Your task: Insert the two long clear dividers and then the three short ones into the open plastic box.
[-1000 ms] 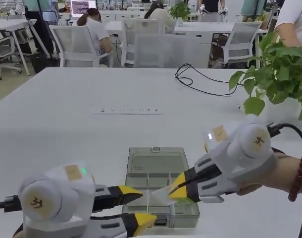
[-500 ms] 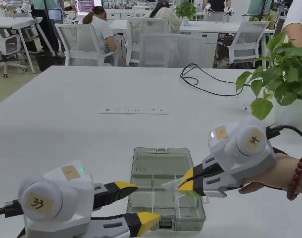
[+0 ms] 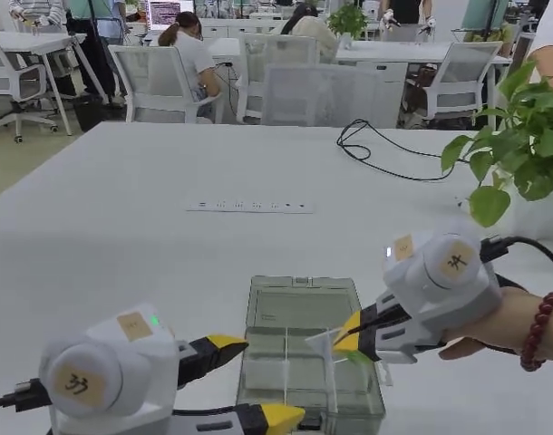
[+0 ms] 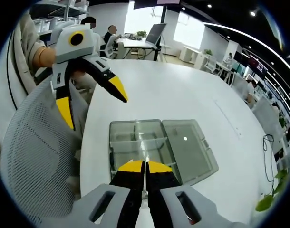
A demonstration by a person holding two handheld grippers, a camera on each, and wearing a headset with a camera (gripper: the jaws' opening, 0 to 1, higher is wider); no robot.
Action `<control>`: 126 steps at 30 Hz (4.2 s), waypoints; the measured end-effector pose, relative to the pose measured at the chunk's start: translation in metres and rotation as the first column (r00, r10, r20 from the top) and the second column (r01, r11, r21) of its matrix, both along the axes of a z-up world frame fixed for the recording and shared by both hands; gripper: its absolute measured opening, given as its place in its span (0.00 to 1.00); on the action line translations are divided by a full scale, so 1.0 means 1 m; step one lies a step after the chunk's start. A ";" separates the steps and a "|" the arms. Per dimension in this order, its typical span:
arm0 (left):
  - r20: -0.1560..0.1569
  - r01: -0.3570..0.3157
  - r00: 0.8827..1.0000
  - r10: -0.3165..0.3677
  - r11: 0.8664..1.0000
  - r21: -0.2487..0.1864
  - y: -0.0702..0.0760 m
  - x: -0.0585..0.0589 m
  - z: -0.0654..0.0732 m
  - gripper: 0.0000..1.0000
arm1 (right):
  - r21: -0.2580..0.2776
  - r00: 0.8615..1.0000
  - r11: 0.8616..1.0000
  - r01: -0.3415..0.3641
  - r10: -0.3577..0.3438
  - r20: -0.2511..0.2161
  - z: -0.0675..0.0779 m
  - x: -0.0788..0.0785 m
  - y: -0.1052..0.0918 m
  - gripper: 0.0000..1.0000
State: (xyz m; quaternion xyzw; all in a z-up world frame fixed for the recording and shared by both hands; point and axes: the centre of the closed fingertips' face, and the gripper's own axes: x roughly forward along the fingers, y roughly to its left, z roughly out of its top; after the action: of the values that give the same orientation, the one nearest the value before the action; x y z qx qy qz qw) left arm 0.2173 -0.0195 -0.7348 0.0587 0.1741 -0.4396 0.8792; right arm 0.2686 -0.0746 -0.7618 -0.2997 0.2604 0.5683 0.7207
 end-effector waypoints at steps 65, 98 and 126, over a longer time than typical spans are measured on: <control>-0.004 -0.016 1.000 0.016 1.000 0.023 0.004 0.001 -0.003 0.66 | -0.214 0.987 0.963 -0.161 0.152 -0.059 -0.028 0.001 0.029 0.02; -0.003 -0.041 0.999 0.042 0.999 0.027 0.009 0.005 -0.005 0.71 | -0.388 0.976 0.900 -0.197 0.143 -0.164 -0.072 0.002 0.028 0.02; -0.007 -0.050 0.999 0.050 0.998 0.039 0.010 0.005 -0.004 0.78 | -0.276 0.980 0.945 -0.175 0.140 -0.142 -0.052 -0.003 0.032 0.25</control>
State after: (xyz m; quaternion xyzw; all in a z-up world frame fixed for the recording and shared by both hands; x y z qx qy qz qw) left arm 0.2218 -0.0091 -0.7387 0.0695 0.1873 -0.4141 0.8880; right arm 0.2653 -0.0423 -0.8133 -0.3862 0.3582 0.5973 0.6048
